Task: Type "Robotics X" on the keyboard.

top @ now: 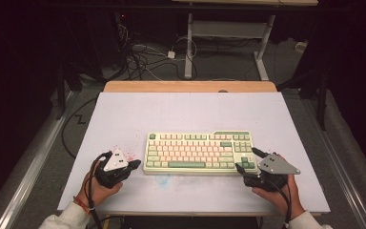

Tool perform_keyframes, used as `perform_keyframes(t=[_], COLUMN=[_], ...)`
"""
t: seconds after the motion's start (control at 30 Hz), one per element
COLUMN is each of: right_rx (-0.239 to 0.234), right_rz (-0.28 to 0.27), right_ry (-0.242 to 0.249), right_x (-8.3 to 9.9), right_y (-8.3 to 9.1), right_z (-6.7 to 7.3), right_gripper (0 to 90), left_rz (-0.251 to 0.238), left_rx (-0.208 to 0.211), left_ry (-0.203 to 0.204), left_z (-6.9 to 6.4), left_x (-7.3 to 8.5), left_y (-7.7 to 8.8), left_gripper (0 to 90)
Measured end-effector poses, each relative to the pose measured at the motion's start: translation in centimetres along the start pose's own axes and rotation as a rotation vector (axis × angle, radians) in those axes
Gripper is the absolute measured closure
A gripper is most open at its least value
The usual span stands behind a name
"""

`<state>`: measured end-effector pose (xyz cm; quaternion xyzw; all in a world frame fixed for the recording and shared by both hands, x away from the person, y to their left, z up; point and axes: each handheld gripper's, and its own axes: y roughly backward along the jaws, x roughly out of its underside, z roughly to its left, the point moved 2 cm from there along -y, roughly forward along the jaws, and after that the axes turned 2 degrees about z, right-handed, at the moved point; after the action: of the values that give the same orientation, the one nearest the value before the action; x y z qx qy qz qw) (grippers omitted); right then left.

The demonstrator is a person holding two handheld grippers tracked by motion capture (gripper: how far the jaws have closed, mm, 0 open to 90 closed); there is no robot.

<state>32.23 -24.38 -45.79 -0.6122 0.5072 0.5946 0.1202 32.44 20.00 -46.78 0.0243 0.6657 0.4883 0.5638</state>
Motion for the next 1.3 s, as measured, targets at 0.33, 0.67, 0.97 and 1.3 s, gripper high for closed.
perform_keyframes(t=[0.33,0.67,0.97,1.3], right_rx=[-0.014,-0.021,-0.027,-0.038], right_rz=[0.008,0.019,0.024,0.04], right_ry=[-0.003,0.007,0.006,0.013], right_x=[0.0,0.1,0.3,0.4], right_y=[-0.4,-0.7,-0.8,-0.9], right_z=[0.3,0.6,0.5,0.6], right_gripper=[23.6,22.6,22.6,22.9], left_rz=[0.026,0.039,0.07,0.107], left_rx=[0.011,0.044,0.071,0.084], left_ry=[0.003,-0.054,-0.102,-0.124], left_z=[-0.3,-1.0,-1.7,-2.1], left_x=[-2.6,-6.5,-9.8,-11.3], left_y=[-1.0,-3.0,-5.9,-8.5], left_gripper=[87.9,88.0,87.9,87.9])
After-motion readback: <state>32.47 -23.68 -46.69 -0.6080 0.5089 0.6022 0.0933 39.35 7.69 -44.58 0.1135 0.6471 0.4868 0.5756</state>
